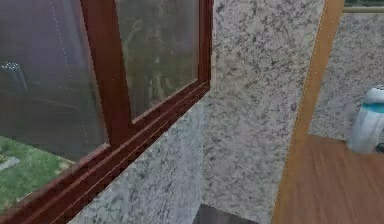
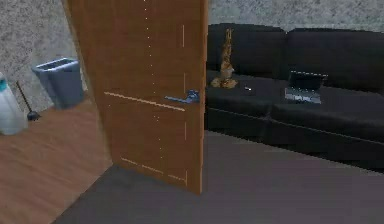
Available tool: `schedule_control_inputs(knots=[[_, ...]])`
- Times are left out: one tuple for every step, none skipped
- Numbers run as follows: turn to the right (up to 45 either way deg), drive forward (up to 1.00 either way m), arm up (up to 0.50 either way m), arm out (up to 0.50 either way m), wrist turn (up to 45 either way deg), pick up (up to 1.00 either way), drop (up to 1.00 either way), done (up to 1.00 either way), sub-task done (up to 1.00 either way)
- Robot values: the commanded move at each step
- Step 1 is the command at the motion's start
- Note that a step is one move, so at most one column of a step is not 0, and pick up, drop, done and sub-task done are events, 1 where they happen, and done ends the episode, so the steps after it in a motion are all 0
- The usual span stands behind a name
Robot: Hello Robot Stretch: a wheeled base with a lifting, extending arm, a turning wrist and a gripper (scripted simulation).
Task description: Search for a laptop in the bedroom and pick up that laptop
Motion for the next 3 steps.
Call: schedule_control_inputs(knots=[[42.0,0.0,0.0,0.0,0.0,0.0,0.0,0.0,0.0],[0.0,1.0,0.0,0.0,0.0,0.0,0.0,0.0,0.0],[6.0,0.0,0.0,0.0,0.0,0.0,0.0,0.0,0.0]])
